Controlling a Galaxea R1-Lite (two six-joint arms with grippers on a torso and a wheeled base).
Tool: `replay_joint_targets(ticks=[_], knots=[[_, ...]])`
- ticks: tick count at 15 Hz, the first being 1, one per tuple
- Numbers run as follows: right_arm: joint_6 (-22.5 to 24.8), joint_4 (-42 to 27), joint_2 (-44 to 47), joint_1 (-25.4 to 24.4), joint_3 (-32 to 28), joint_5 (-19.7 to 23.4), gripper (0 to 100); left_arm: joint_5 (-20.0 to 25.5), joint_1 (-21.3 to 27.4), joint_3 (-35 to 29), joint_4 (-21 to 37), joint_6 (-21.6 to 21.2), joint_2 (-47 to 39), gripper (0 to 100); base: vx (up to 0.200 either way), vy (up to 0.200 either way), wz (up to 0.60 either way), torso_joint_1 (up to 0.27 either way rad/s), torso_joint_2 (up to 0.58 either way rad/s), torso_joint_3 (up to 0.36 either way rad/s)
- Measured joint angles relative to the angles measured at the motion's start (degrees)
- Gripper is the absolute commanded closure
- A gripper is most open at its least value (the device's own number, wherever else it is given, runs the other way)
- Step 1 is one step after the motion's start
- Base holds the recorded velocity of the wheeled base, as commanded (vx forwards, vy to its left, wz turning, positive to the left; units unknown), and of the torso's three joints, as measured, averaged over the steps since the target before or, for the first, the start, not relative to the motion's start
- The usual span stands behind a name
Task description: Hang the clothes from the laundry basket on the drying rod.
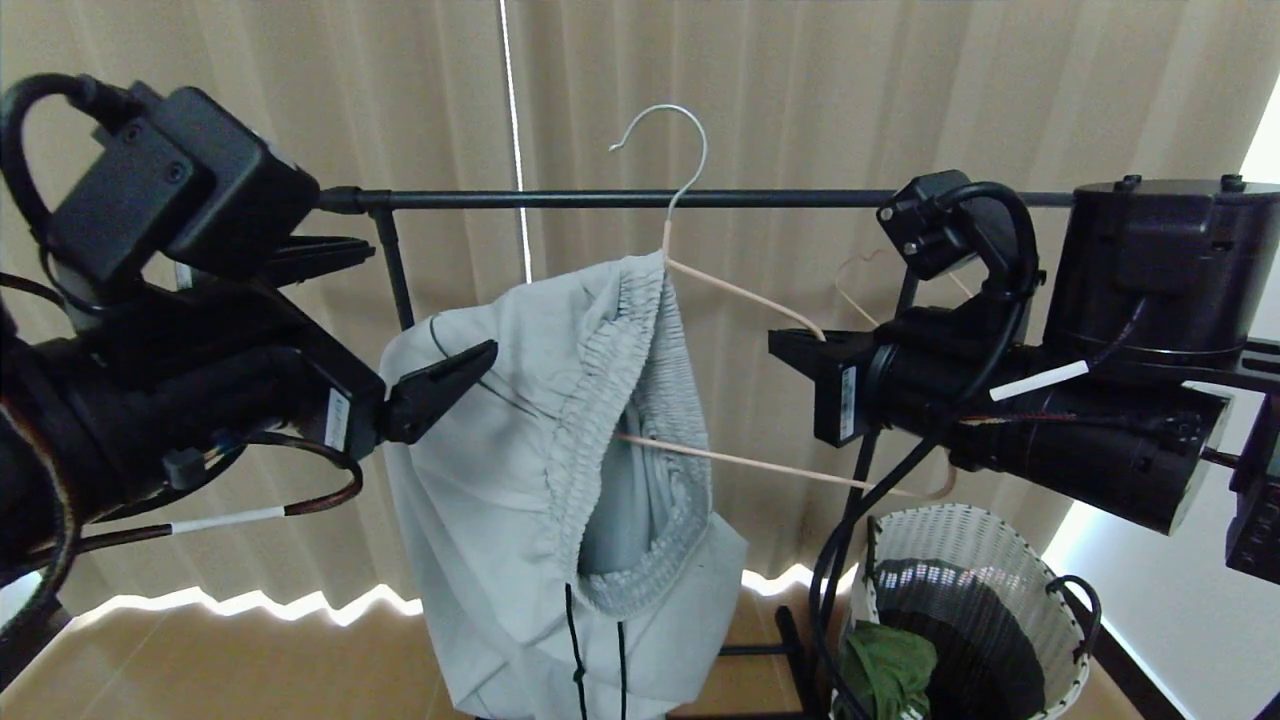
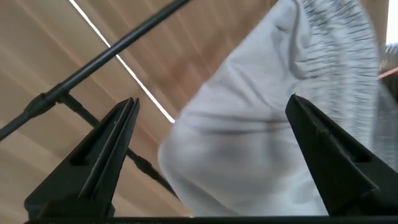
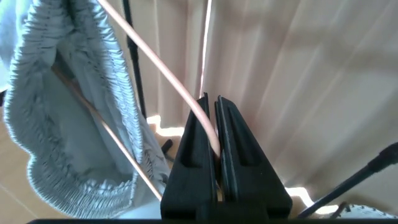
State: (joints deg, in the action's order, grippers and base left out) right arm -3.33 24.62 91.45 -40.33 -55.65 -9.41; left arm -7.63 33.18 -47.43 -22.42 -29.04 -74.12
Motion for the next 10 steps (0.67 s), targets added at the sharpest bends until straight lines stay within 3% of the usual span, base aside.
replay_joint_targets(ticks=[3, 10], knots=[[0.73, 0.02, -0.37, -2.43, 0.30, 0.00, 100, -0.02, 0.27, -0.44, -0.18, -3.41, -3.35, 0, 0.000, 0.000, 0.00, 0.000, 0.00, 0.000], [0.98, 0.11, -2.32, -7.08, 1.61, 0.35, 100, -0.06, -1.33, -4.18, -0.27, -3.67, -7.77, 0, 0.000, 0.000, 0.00, 0.000, 0.00, 0.000]])
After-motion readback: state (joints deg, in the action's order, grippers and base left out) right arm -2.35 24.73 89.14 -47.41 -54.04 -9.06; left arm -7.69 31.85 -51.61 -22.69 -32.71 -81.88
